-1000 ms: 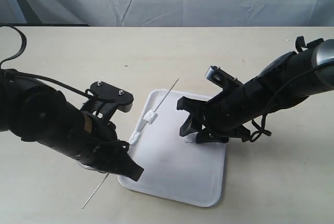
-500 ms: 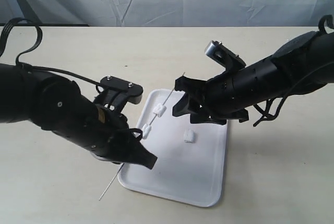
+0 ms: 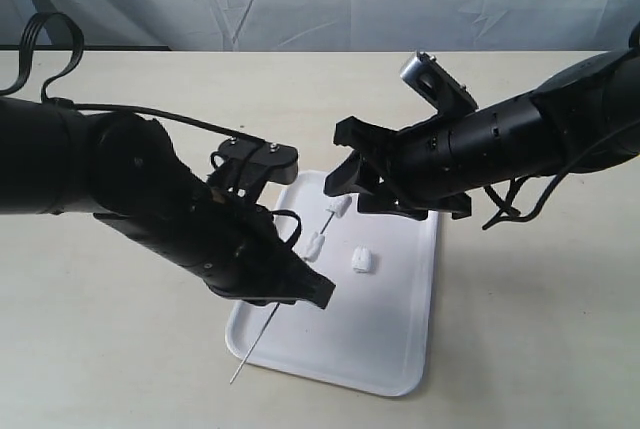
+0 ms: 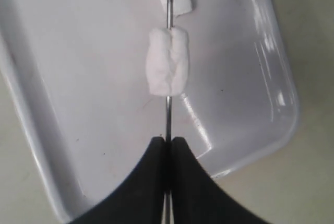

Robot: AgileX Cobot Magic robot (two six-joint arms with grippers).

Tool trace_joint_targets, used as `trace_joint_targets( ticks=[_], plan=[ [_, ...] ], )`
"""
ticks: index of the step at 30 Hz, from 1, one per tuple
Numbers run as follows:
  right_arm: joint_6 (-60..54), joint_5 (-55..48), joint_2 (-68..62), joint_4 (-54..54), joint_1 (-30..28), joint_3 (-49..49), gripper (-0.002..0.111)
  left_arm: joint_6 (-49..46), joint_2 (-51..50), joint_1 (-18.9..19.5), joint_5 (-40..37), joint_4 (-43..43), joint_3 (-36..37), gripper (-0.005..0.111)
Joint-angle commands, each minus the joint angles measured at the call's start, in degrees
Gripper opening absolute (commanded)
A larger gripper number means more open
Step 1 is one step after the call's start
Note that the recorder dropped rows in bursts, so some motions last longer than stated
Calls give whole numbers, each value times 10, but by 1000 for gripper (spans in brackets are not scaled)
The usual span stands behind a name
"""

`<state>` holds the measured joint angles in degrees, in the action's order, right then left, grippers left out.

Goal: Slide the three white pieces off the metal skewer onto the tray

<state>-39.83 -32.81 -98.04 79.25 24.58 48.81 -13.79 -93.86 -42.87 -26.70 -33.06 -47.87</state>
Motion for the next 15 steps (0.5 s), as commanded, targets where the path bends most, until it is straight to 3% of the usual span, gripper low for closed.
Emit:
trace_joint_targets(
  ticks=[1,15],
  plan=[
    [-9,8,5,11,1,0,46,-44,-1,0,0,-48,-3,0],
    [-9,15,5,12,1,0,42,-44,-1,0,24,-50,-3,0]
  ],
)
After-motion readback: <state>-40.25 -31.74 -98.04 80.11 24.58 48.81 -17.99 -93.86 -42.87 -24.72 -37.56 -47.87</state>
